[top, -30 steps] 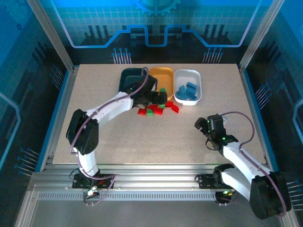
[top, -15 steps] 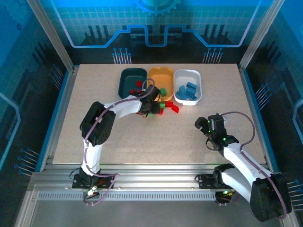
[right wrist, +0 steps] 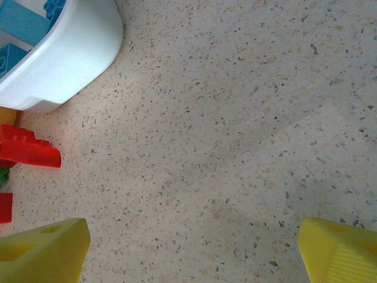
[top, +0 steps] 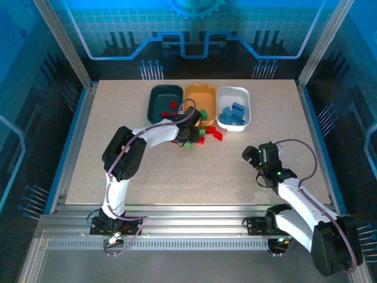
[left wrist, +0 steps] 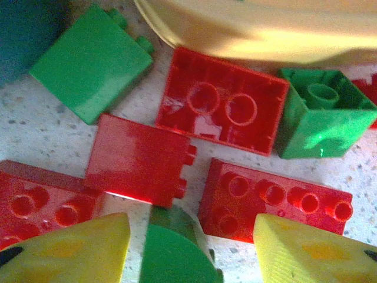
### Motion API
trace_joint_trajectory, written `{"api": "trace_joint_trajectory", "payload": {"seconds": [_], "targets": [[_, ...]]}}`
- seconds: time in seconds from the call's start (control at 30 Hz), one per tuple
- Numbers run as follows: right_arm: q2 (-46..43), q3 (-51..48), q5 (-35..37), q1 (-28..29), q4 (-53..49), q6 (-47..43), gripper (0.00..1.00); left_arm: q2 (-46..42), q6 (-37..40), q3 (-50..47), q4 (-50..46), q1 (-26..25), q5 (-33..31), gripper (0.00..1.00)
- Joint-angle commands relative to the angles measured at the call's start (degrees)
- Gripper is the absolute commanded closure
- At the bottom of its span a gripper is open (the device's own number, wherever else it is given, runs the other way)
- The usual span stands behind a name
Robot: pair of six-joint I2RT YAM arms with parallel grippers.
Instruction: Sort the legos into containers by color
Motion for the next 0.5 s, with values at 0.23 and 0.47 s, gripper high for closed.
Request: {"api": "trace_joint_trajectory", "payload": {"seconds": [0.23,0.47], "targets": [[-0.7,0.7,-0.3,-0.6,0.0,-0.1,0.08,-1.5,3.3,-1.8,-3.6,-2.9,-2.6,0.61],[-0.8,0.8,-0.5,-0.6,-0.1,0.0,0.08,-3.1,3.2,-3.5,-3.5,-3.7,-1.9,0.62]]}}
